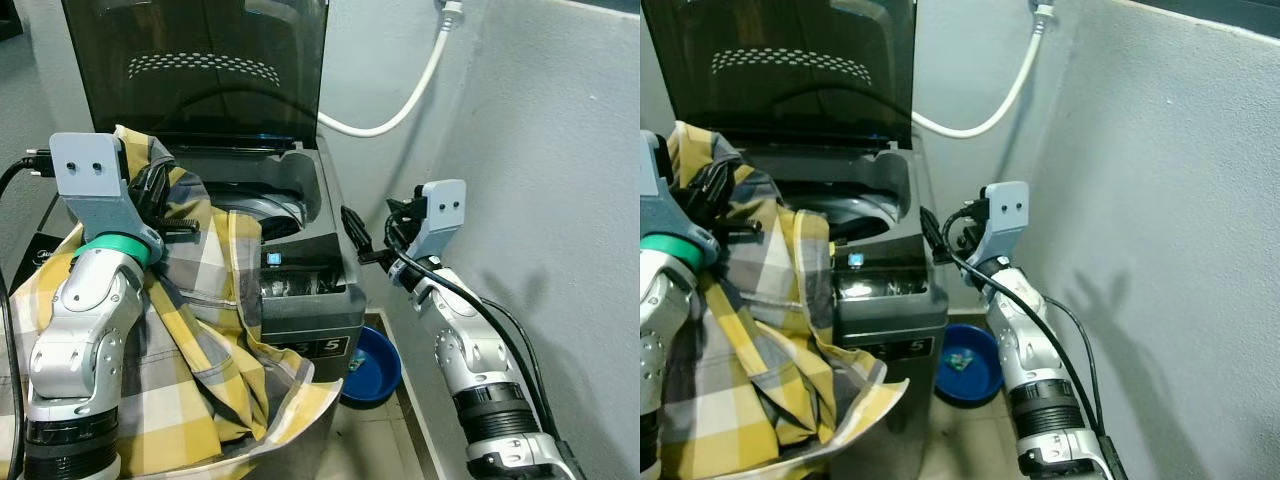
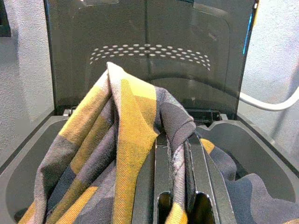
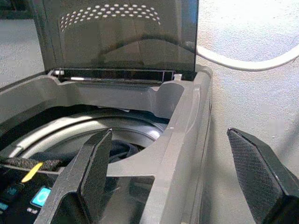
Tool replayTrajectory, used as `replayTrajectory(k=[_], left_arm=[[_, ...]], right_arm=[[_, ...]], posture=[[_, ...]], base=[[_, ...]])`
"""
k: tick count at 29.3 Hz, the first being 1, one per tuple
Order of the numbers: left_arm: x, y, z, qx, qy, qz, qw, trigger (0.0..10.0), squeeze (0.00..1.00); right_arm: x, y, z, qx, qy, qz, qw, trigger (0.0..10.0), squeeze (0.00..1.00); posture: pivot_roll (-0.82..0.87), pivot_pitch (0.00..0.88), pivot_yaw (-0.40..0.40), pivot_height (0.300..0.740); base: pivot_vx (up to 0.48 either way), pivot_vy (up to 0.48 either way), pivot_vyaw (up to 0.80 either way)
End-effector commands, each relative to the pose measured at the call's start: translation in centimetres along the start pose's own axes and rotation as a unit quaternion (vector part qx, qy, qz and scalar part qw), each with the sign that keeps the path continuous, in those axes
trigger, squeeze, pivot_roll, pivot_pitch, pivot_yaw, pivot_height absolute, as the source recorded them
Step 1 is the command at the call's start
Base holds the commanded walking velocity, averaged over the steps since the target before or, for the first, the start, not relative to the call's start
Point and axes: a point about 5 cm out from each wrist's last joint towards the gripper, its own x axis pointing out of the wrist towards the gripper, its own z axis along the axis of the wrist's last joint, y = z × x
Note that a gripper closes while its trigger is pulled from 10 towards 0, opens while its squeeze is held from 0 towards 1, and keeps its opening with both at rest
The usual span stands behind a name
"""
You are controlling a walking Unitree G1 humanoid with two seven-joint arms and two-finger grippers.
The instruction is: Clothes washing
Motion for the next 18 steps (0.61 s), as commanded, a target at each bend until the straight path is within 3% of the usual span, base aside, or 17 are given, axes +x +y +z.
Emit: replayTrajectory(k=[1,8,18], left_arm=[[0.13,-0.17,1.28,-0.007,-0.036,-0.003,0.999,10.0,0.00],[0.09,-0.02,1.40,-0.007,-0.040,0.001,0.999,10.0,0.00],[0.11,0.11,1.44,-0.010,-0.042,0.002,0.999,10.0,0.00]], right_arm=[[-0.10,0.17,0.03,-0.015,-0.002,0.010,1.000,10.0,0.00],[-0.06,0.89,0.17,-0.032,-0.011,0.033,0.999,10.0,0.00],[-0.10,0.86,-0.01,-0.011,-0.008,0.033,0.999,10.0,0.00]], posture=[[0.03,0.069,-0.017,0.740],[0.03,0.069,-0.018,0.740],[0.03,0.069,-0.019,0.740]], base=[[0.000,0.000,0.80],[0.175,0.000,0.74],[0.250,0.000,0.00]])
